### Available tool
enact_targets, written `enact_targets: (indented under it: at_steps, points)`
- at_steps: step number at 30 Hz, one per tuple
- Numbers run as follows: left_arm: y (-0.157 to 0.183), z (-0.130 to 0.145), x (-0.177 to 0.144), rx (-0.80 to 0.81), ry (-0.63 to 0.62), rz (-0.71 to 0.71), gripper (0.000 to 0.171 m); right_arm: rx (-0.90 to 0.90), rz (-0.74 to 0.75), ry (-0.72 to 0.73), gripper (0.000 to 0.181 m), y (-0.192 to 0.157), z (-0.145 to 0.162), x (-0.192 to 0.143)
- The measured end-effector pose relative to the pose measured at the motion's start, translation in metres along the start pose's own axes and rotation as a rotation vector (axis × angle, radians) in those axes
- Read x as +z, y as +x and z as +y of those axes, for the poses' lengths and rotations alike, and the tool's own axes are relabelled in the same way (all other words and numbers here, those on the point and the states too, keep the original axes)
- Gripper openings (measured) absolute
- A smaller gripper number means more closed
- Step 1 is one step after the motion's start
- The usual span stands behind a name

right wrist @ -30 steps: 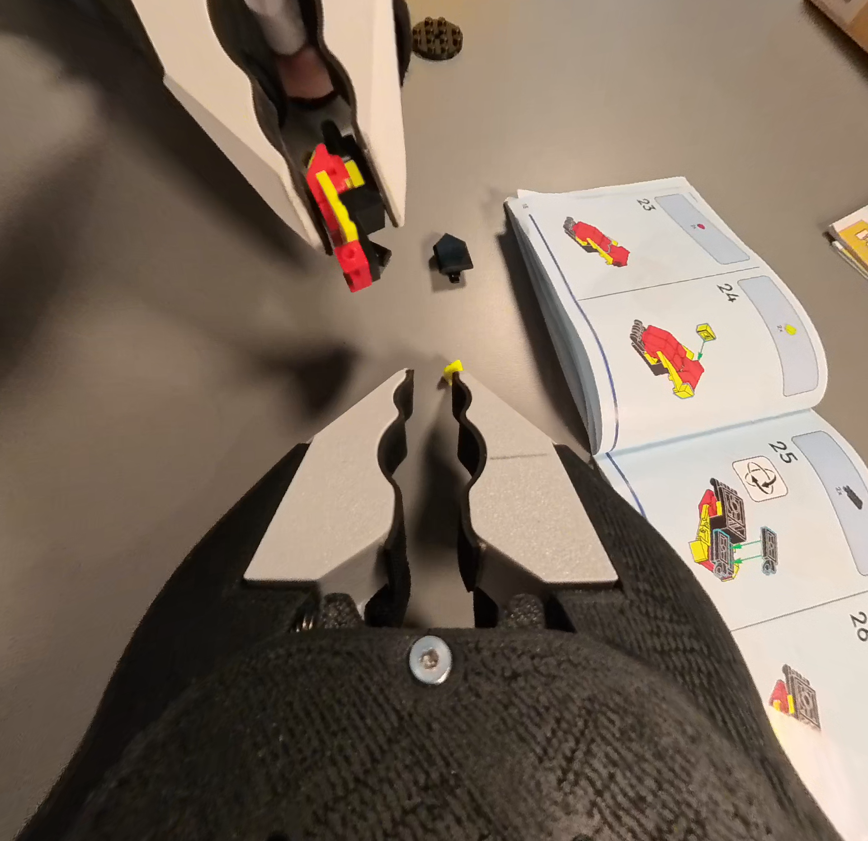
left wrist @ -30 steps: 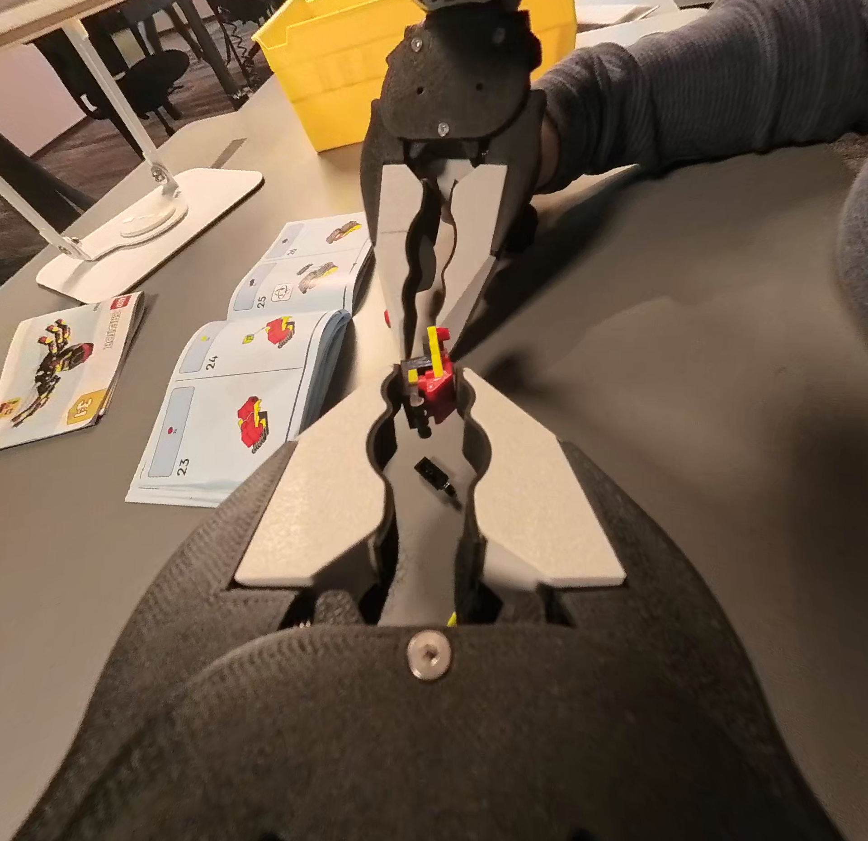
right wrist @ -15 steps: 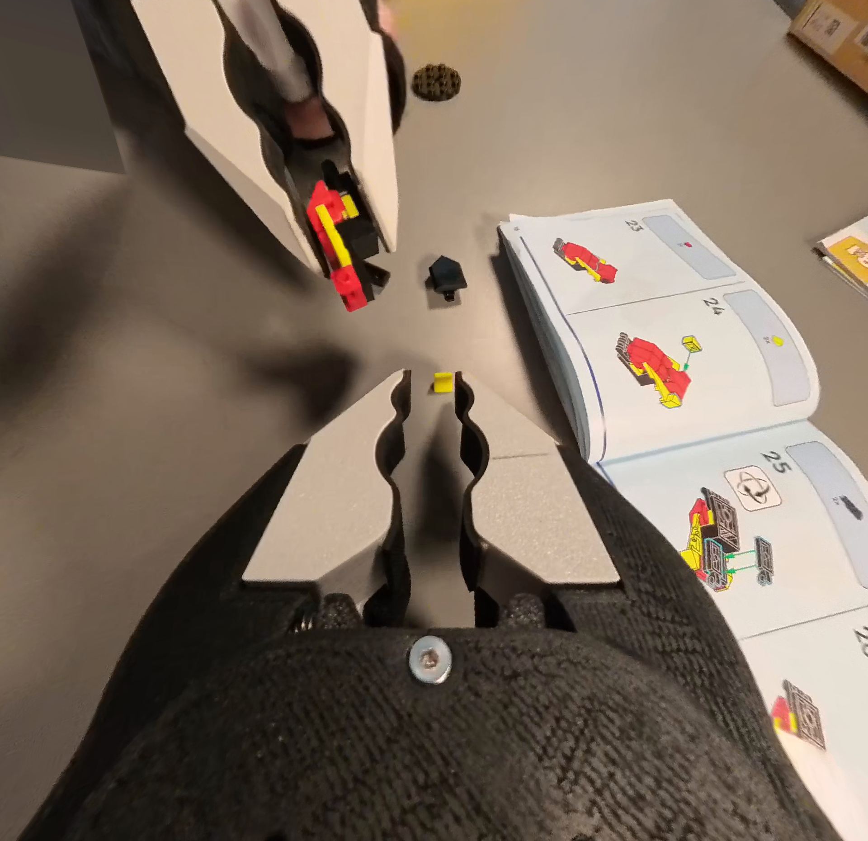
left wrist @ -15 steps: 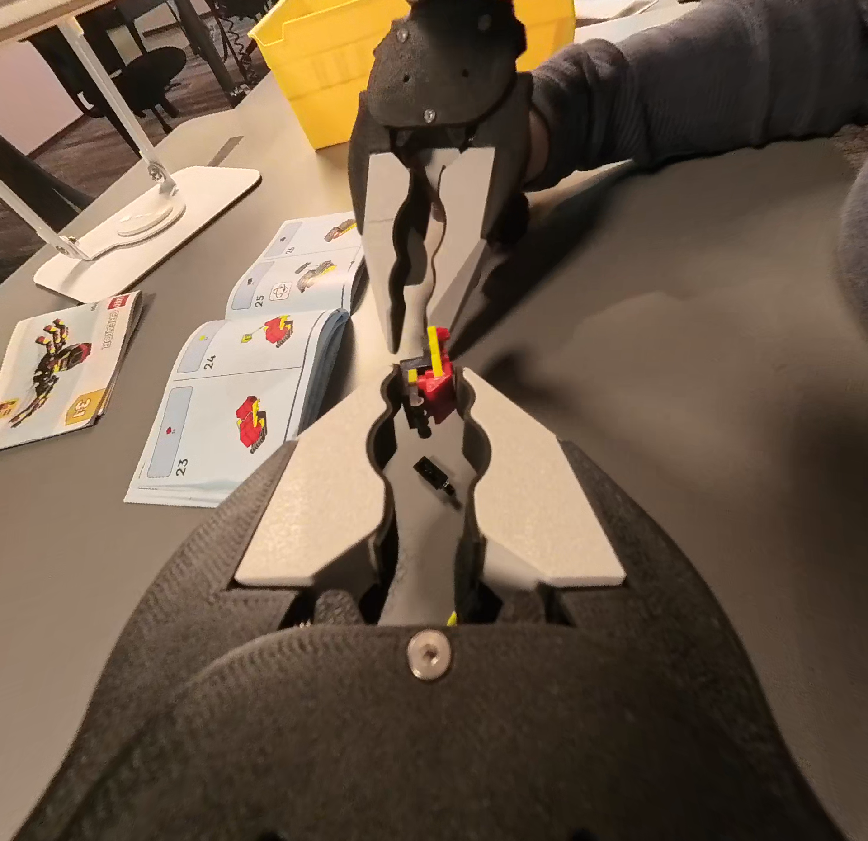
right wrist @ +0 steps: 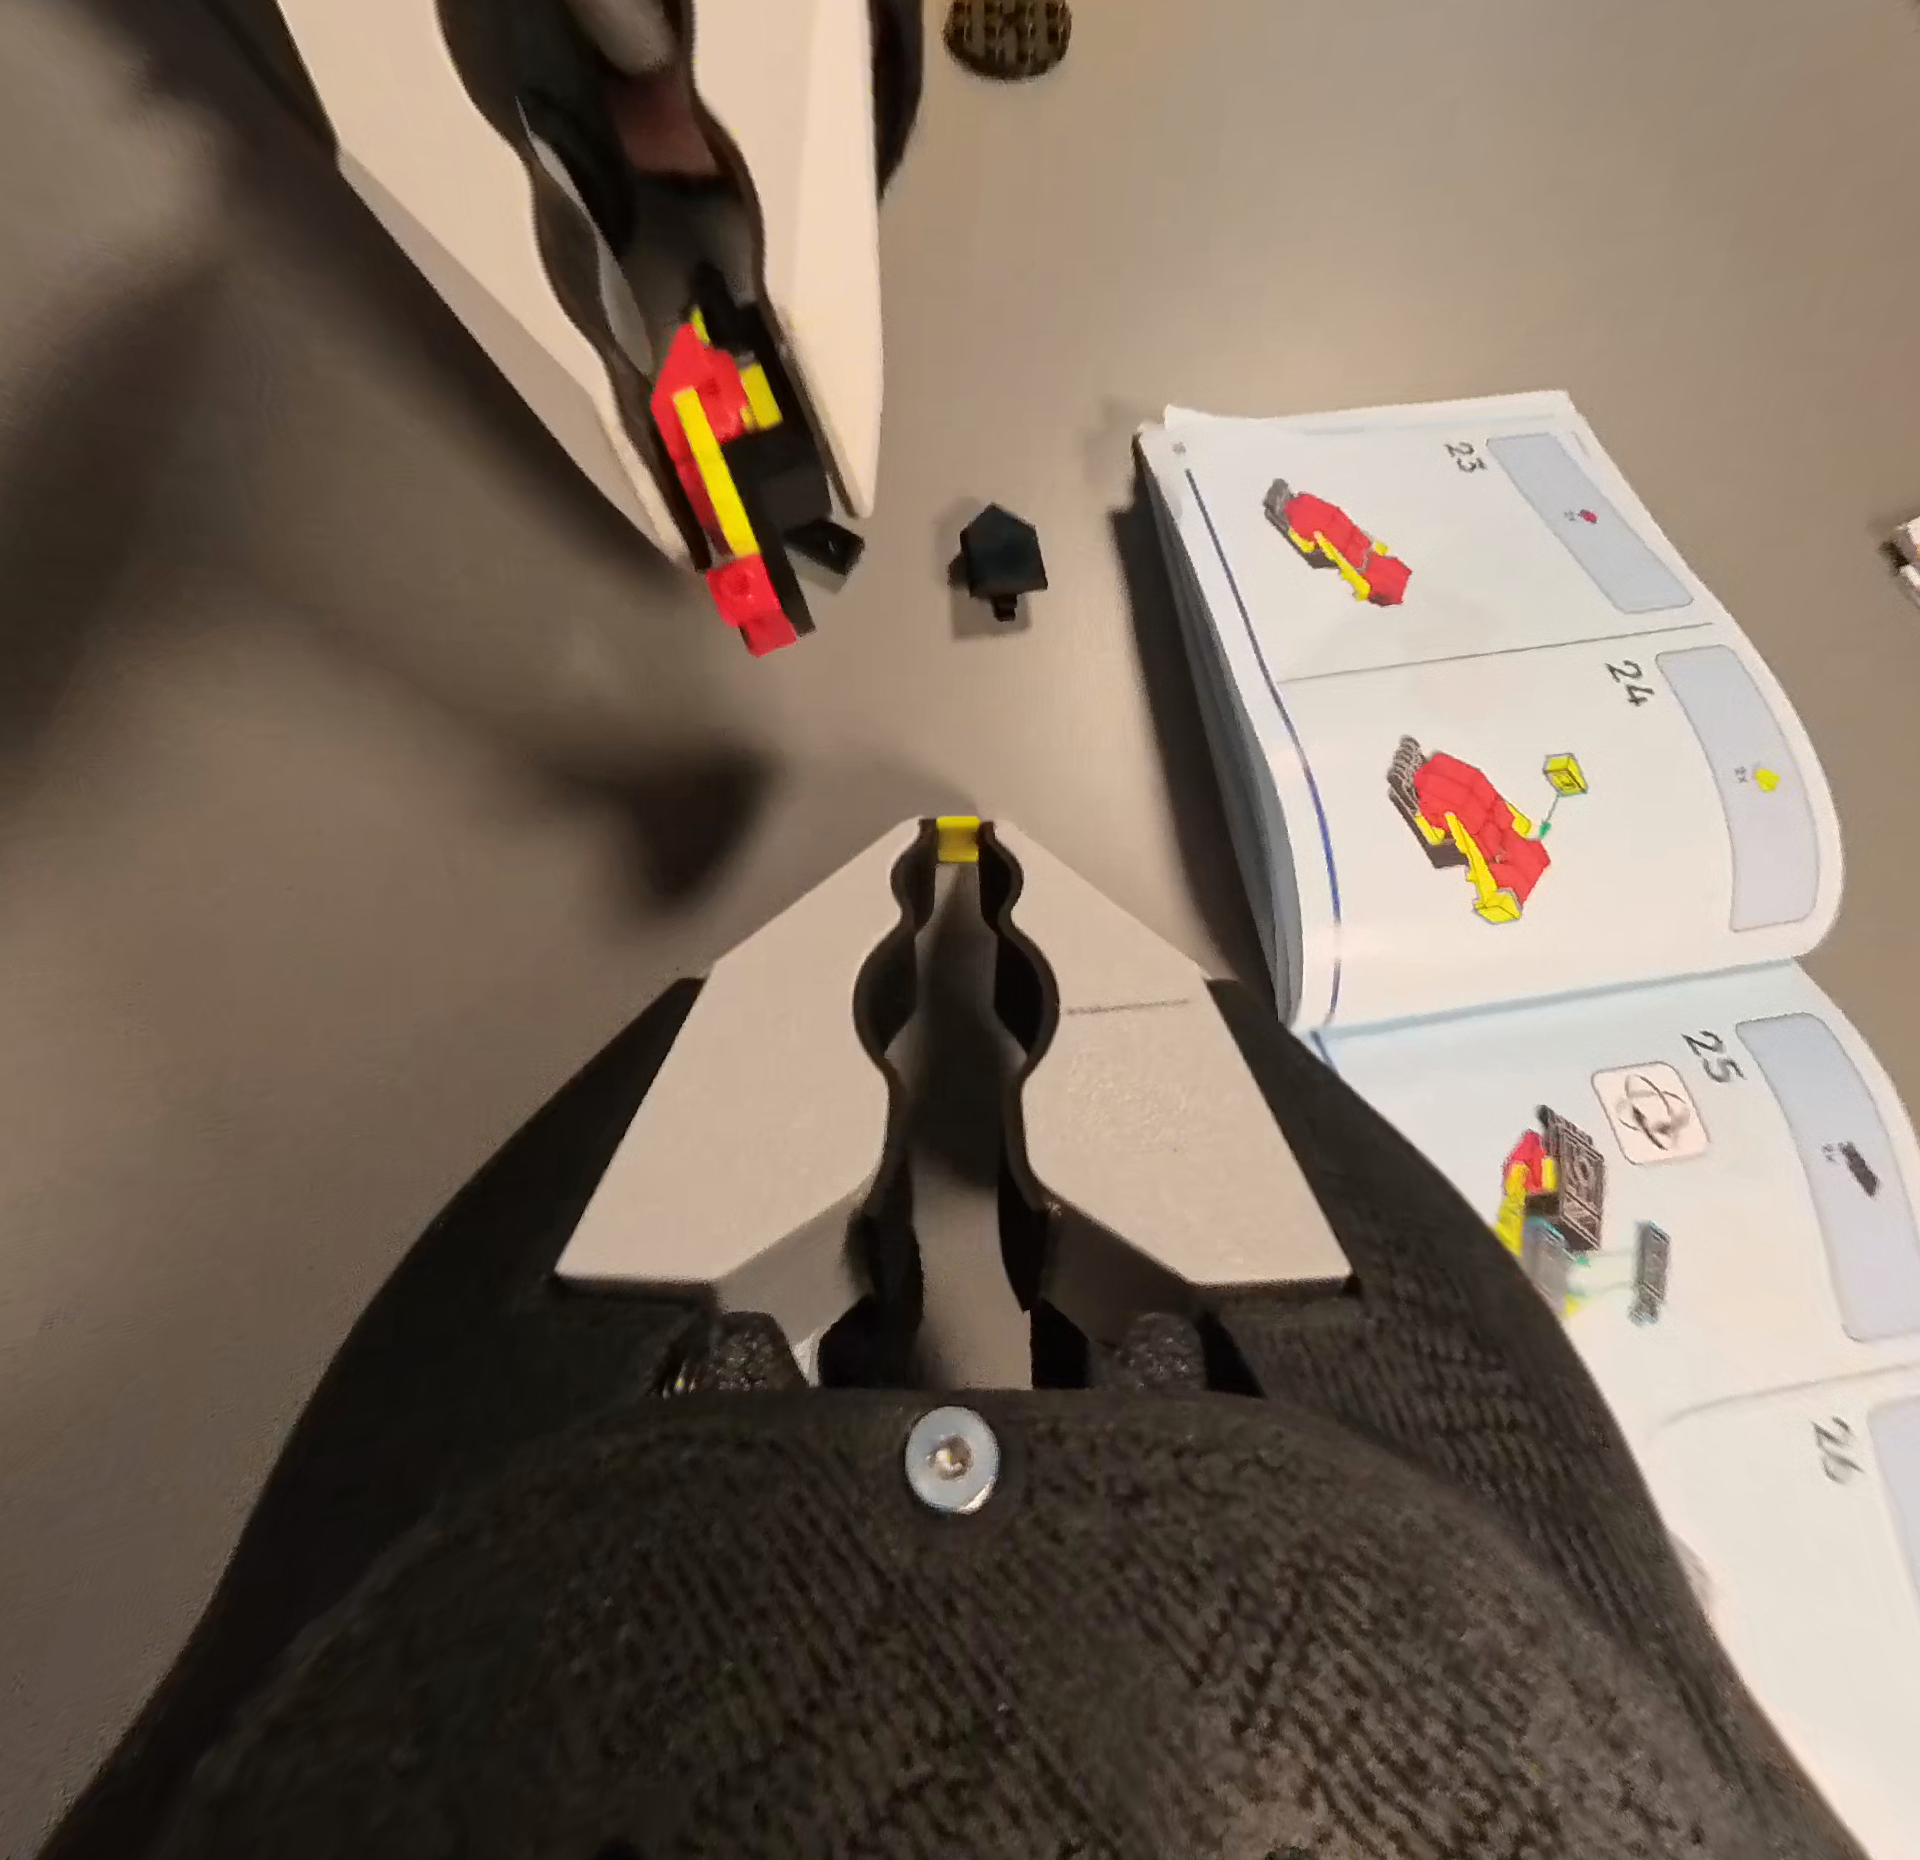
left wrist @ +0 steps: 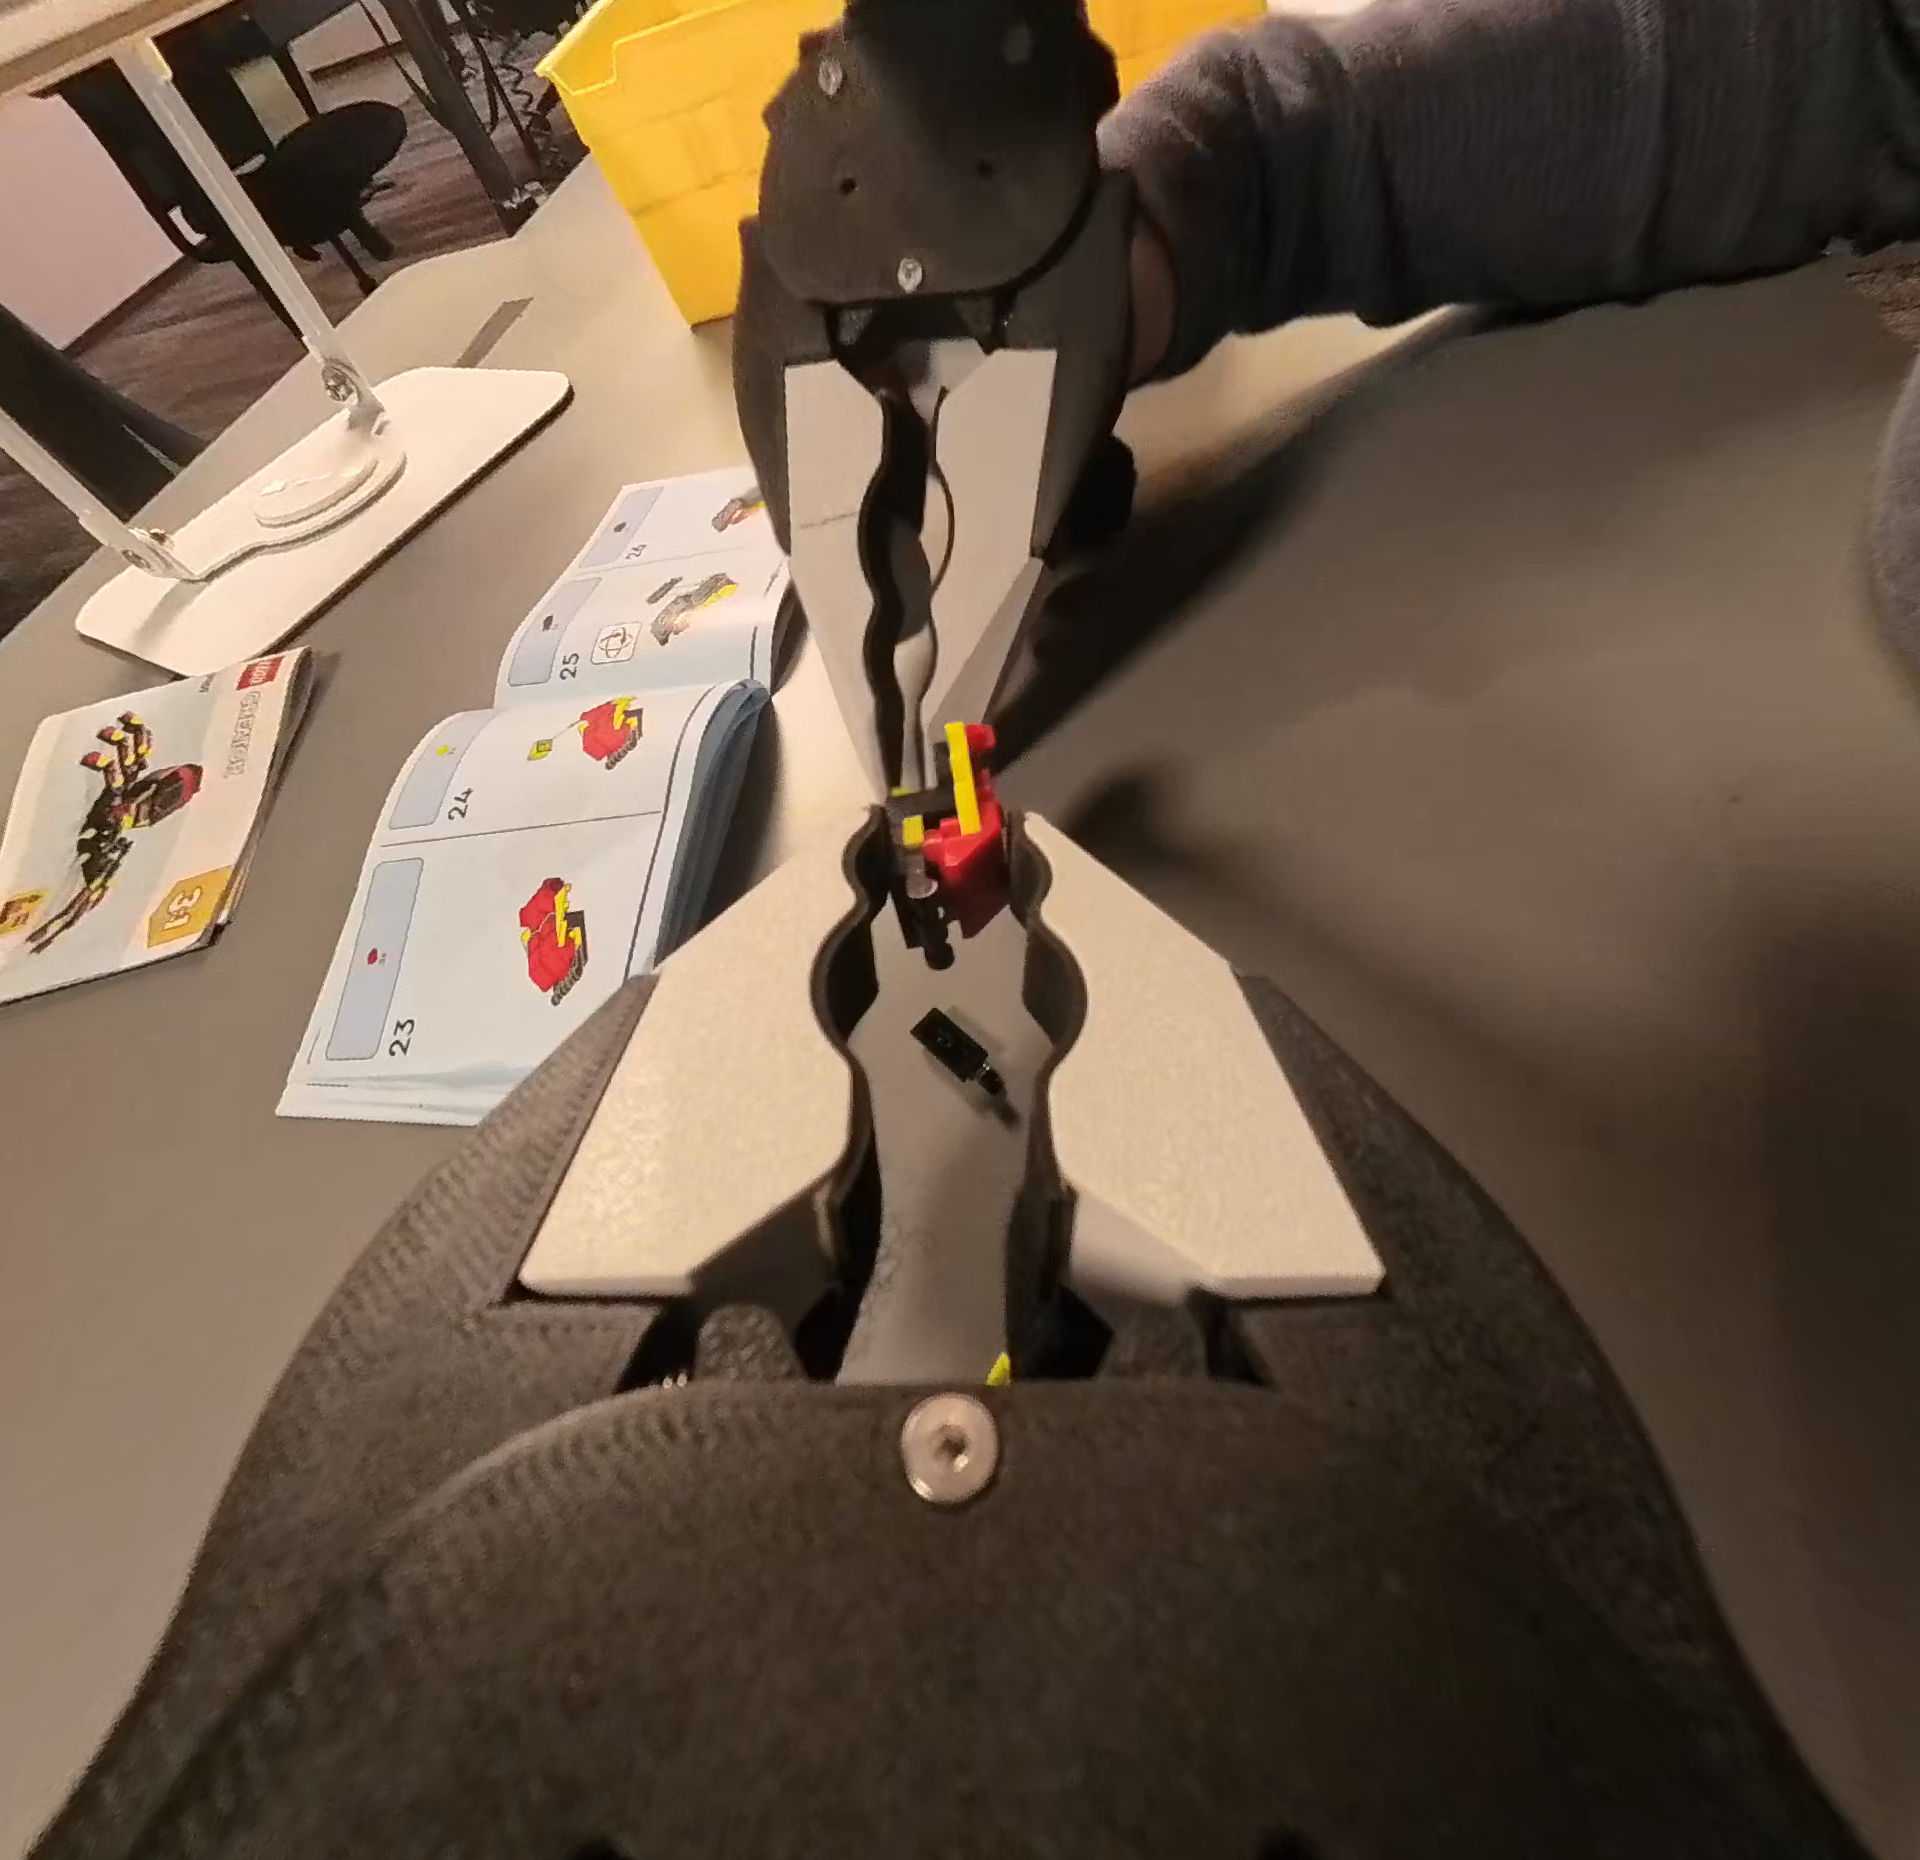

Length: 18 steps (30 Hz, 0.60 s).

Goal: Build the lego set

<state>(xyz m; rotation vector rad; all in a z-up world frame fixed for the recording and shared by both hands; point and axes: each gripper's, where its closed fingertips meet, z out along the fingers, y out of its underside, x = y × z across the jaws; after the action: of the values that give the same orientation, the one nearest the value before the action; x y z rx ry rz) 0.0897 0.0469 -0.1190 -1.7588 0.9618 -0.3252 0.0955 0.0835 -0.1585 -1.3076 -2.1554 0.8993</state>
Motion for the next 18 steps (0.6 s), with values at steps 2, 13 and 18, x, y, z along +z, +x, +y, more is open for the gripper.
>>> enact_targets:
  at_steps: [2, 13, 18]
  points:
    - [0.000, 0.000, 0.000, 0.006, -0.003, -0.001, 0.021, -0.049, 0.023, -0.130, 0.006, 0.001, 0.009, -0.009]
    - [0.003, 0.002, 0.002, 0.033, -0.020, -0.002, 0.021, -0.174, -0.161, -0.751, 0.008, -0.012, 0.038, -0.033]
    - [0.004, 0.003, 0.003, 0.045, -0.026, -0.002, 0.021, -0.195, -0.155, -0.743, 0.016, -0.011, 0.035, -0.030]
